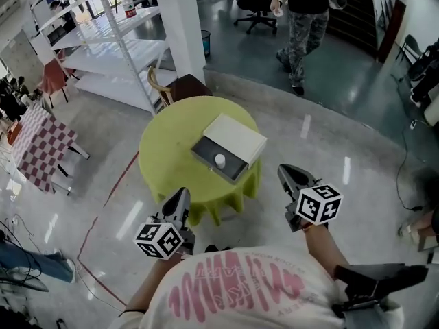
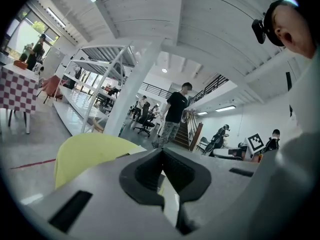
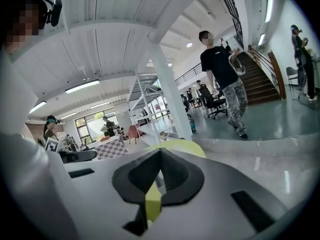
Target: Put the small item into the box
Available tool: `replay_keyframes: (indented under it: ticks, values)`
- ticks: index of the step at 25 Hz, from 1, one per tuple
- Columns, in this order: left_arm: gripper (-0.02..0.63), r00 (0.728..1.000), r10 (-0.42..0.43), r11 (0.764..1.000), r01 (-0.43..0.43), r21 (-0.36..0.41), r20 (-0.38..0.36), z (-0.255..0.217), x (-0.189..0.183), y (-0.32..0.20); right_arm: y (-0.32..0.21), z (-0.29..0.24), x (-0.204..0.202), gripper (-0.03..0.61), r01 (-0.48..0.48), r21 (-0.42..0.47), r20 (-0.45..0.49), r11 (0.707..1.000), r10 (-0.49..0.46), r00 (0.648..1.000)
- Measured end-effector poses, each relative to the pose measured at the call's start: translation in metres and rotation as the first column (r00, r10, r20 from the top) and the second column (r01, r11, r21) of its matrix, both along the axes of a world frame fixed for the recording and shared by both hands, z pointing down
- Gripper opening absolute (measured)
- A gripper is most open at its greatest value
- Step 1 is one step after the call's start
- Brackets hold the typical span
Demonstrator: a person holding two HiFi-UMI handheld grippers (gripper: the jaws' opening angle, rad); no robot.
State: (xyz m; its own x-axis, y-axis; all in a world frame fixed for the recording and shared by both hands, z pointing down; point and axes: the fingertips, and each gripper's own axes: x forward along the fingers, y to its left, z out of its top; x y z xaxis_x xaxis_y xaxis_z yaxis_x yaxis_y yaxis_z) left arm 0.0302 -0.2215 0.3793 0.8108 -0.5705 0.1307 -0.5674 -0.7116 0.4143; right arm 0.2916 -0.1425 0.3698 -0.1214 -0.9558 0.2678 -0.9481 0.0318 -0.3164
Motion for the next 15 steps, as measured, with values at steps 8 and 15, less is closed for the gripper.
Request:
replay_keyframes:
  ticks: [8,15]
  values:
    - [0.008,1.0,-0.015,1.0,0.015,-0.026,-0.001,0.006,0.024,0.058,0.06,0.008,0.033,0.006,-0.005,-0.031,0.032,1.0,0.006,0.999]
    - [0.008,0.999,-0.032,0.999,0.032,-0.03,0.007,0.013,0.032,0.09,0.093,0.018,0.041,0.006,0.012,-0.041,0.029,0.999,-0.011,1.0]
